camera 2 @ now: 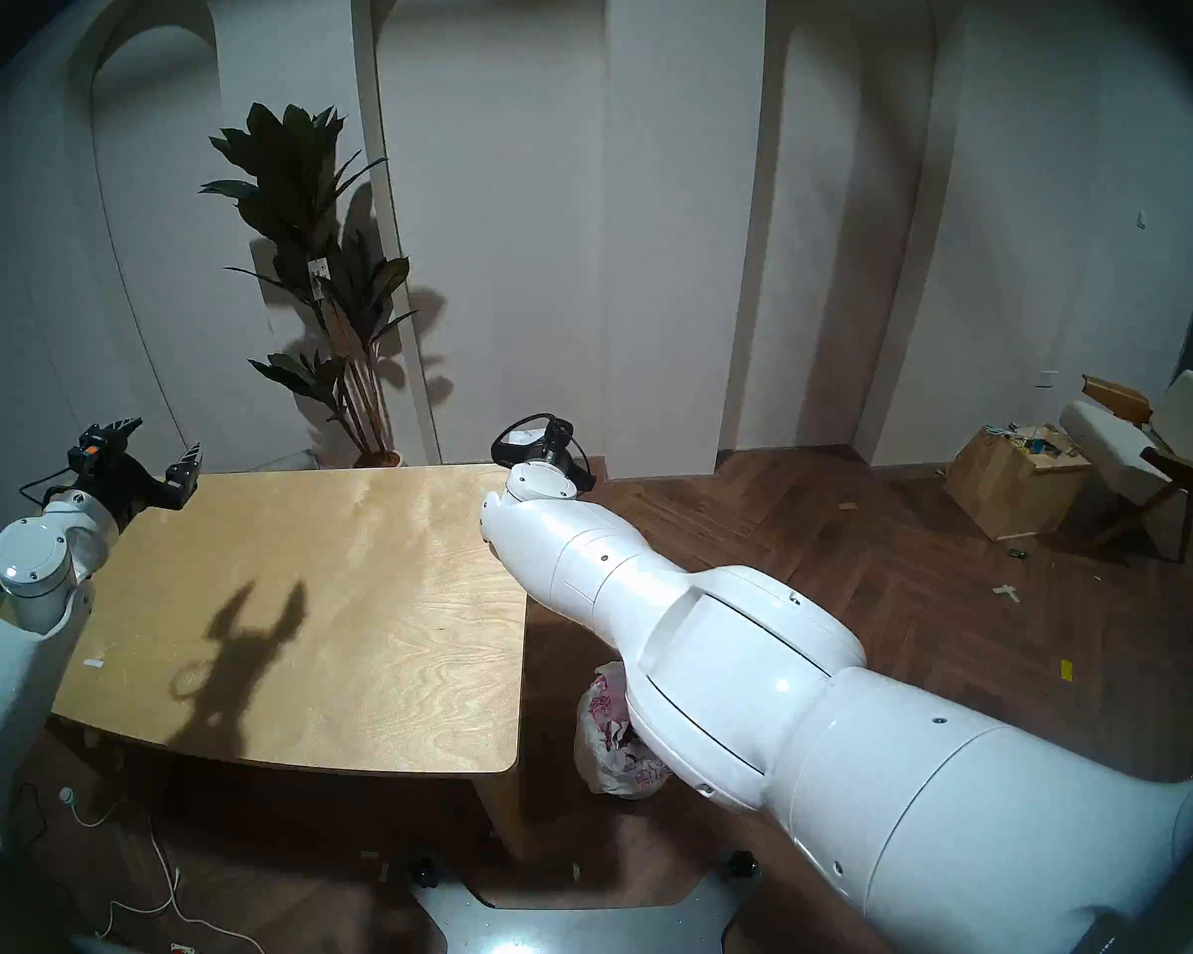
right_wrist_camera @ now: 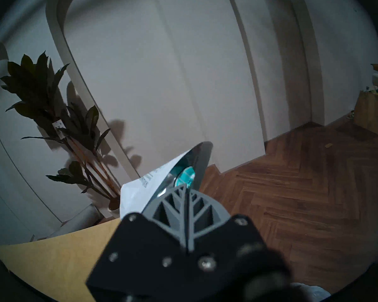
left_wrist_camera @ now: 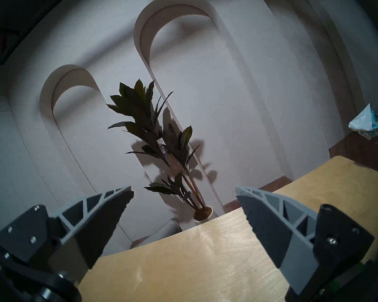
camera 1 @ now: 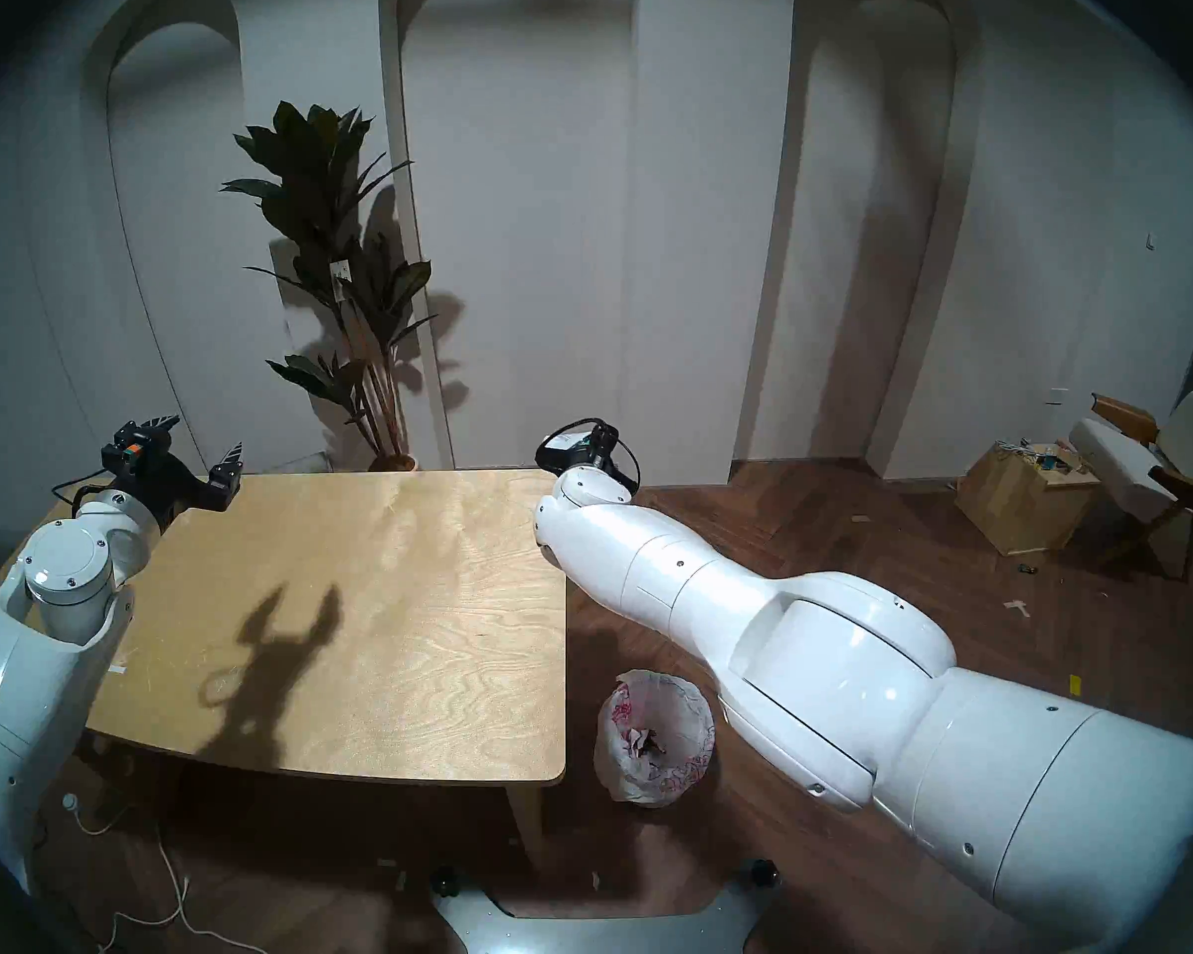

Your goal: Put the trash into the trash bin on the ground

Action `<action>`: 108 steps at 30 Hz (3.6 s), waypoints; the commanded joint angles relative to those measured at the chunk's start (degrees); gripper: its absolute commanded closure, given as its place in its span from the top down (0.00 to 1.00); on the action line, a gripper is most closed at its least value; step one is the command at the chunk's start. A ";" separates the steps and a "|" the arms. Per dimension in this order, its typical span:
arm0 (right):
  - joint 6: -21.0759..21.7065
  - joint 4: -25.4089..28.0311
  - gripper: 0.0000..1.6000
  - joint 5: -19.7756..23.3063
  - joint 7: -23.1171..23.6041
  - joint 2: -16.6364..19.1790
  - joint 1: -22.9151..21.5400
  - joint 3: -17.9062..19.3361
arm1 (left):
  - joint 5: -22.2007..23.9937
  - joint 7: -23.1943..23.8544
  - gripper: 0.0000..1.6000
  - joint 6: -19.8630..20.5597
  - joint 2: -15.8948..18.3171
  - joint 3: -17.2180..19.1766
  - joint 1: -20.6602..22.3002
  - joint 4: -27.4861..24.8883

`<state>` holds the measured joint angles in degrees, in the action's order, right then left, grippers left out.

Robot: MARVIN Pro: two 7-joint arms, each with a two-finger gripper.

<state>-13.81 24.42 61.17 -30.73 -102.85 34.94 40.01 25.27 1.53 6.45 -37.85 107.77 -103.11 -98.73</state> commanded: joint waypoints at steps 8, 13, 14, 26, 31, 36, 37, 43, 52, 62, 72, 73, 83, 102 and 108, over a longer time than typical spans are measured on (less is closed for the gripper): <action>-2.92 3.10 0.00 -0.45 -4.35 3.54 1.68 1.18 | 0.82 -0.44 1.00 2.40 0.70 1.12 0.42 -1.67; -2.92 3.22 0.00 -0.46 -5.60 4.35 2.86 1.33 | 1.15 -0.58 1.00 3.21 0.72 1.09 0.45 -1.81; -2.91 3.29 0.00 -0.48 -6.18 4.71 3.51 1.38 | 1.32 -0.65 1.00 3.60 0.73 1.07 0.46 -1.87; -2.58 3.87 0.00 -0.54 -9.17 6.35 7.38 1.40 | 2.16 -1.05 1.00 5.65 0.81 1.07 0.52 -2.27; -2.62 4.25 0.00 -0.67 -10.42 7.15 8.91 1.34 | 2.52 -1.25 1.00 6.53 0.87 1.10 0.55 -2.50; -2.54 4.46 0.00 -0.79 -11.79 8.14 10.66 1.24 | 2.88 -1.44 1.00 7.37 0.93 1.12 0.57 -2.72; -2.54 4.52 0.00 -0.81 -12.08 8.34 11.03 1.21 | 2.95 -1.48 1.00 7.55 0.94 1.13 0.58 -2.76; -2.50 4.97 0.00 -1.04 -13.75 9.44 13.46 0.77 | 3.40 -1.76 1.00 8.66 1.06 1.22 0.60 -3.16; -2.72 6.67 0.00 -1.57 -15.92 10.62 16.76 -0.67 | 3.97 -2.18 1.00 10.32 1.30 1.51 0.58 -3.91; -3.90 10.42 0.00 -2.75 -18.42 12.42 20.43 -2.57 | 4.22 -2.67 1.00 12.36 1.58 2.19 0.34 -5.09; -6.01 17.71 0.00 -4.73 -21.81 15.97 23.62 -4.40 | 4.22 -3.16 1.00 14.93 1.70 3.34 -0.39 -6.78; -6.17 18.68 0.00 -4.97 -22.26 16.53 24.06 -4.60 | 4.22 -3.20 1.00 15.23 1.70 3.49 -0.51 -6.97; -6.56 27.03 0.00 -7.00 -26.75 22.70 27.42 -5.97 | 4.27 -3.53 1.00 18.42 1.52 5.60 -2.35 -9.35; 7.89 16.90 0.00 1.73 -15.35 18.81 19.74 -4.36 | 4.81 -3.26 1.00 23.15 1.04 9.19 -5.51 -12.70; 9.88 9.96 0.00 2.51 -13.21 15.25 16.72 -4.49 | 4.88 -3.28 1.00 23.64 1.10 9.15 -5.48 -12.76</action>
<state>-5.74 39.76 63.55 -46.15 -82.16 57.10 35.81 30.14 -1.74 30.49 -37.04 115.86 -109.19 -110.66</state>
